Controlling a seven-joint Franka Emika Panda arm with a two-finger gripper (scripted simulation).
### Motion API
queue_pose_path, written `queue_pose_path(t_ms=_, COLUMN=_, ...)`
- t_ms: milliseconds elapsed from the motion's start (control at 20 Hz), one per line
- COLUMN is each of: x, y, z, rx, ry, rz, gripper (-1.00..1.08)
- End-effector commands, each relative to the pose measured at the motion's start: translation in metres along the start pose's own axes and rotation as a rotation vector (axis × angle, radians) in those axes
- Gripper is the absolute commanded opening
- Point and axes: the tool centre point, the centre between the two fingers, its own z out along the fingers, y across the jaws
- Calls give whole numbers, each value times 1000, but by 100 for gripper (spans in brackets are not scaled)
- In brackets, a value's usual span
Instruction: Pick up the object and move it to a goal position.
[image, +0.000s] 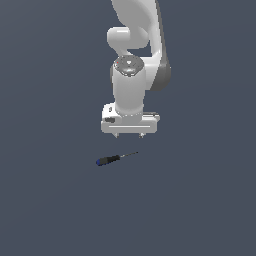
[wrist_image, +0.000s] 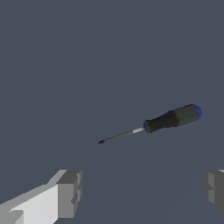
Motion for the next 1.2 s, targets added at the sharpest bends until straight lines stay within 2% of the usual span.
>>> queue_pose_path(t_ms=0, x=0, y=0, z=0, rx=0, ry=0, rz=0, gripper=100)
queue_pose_path(t_ms=500, x=-8, y=-14, z=-2, rx=-16, ry=-22, rz=-64, gripper=100)
queue_pose_path(t_ms=850, x=-8, y=-13, z=-1, rx=-14, ry=-21, rz=-45, gripper=100)
queue_pose_path(t_ms=1150, x=-6, y=-10, z=6, rx=-10, ry=-21, rz=24, gripper=100)
